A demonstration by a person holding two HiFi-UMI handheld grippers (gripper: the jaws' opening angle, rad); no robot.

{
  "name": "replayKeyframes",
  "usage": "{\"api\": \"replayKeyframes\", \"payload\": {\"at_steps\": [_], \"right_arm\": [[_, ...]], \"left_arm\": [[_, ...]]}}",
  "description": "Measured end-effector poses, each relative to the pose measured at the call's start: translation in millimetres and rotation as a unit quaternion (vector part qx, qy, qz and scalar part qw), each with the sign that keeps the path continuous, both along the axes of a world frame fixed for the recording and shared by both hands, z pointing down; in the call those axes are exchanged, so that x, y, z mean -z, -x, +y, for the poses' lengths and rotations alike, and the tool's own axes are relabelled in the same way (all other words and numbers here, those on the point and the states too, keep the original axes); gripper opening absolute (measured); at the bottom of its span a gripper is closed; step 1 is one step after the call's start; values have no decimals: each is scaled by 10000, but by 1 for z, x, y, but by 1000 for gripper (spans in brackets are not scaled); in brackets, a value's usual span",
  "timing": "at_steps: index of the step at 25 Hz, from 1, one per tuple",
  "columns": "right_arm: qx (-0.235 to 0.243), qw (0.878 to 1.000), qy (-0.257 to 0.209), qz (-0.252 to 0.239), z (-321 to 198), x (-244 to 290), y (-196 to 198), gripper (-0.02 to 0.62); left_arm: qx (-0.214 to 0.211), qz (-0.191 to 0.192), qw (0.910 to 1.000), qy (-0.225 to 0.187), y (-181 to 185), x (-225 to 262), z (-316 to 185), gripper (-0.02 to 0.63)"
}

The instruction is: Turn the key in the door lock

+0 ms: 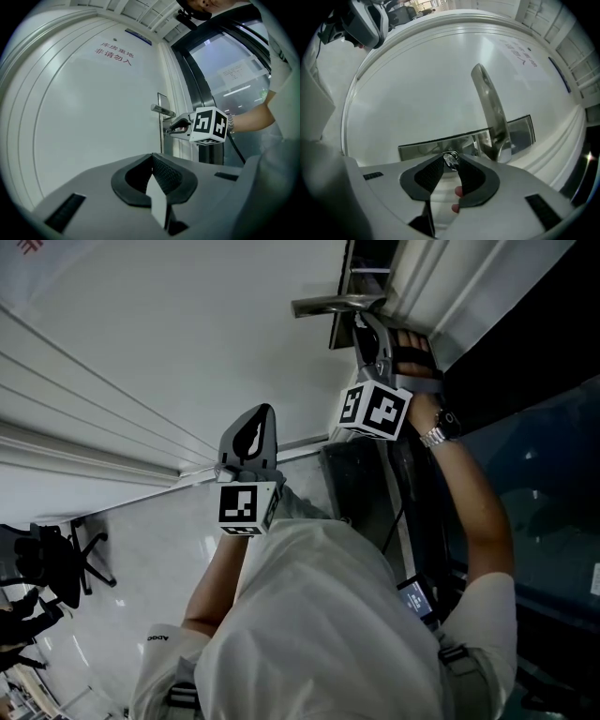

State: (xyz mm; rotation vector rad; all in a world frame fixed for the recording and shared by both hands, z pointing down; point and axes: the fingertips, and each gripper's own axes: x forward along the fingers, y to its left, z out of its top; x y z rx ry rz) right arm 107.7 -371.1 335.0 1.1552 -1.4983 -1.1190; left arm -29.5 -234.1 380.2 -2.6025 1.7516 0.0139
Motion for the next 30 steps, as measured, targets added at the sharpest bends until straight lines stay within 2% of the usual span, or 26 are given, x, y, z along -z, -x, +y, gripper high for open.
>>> {"api": "replayKeyframes", "payload": {"at_steps": [4, 7, 12, 17, 19, 21, 22, 23, 27, 28, 29, 30], "right_arm": [[-146, 9998, -148, -30, 0, 2, -1, 92], [-193, 9992, -170, -307, 0, 3, -1, 89], [-289, 9892, 161, -1430, 0, 6, -2, 89], [-396, 9609, 672, -2656, -1, 11, -4, 89], [-385, 9456, 830, -3123, -2, 12, -4, 81], [-399, 9220, 1020, -3714, -4, 14, -5, 51], [-419, 9087, 1108, -4004, -5, 14, -6, 11], [-446, 8975, 1179, -4225, -5, 14, -7, 11], [-509, 8738, 1305, -4656, -6, 14, -9, 11], [-515, 8618, 1375, -4855, -7, 14, -10, 11], [-530, 8449, 1477, -5114, -8, 13, -11, 11], [-550, 8224, 1604, -5431, -8, 13, -13, 11]], "left_arm": [[-19, 26, 10000, 20, -1, -2, -1, 9], [-35, 21, 10000, 41, 0, -5, -2, 10], [-22, 26, 10000, 47, 3, -5, -3, 9], [-8, 47, 10000, 80, 6, -6, -5, 10], [8, 30, 10000, 90, 8, -7, -6, 11], [29, 12, 9999, 98, 11, -8, -7, 10], [43, 6, 9999, 102, 12, -8, -6, 9], [58, 0, 9999, 105, 14, -8, -6, 9], [100, -5, 9999, 93, 18, -7, -6, 10], [99, -10, 9999, 85, 18, -7, -6, 10], [91, -17, 9999, 75, 17, -7, -6, 9], [79, -25, 9999, 65, 16, -6, -5, 9]]}}
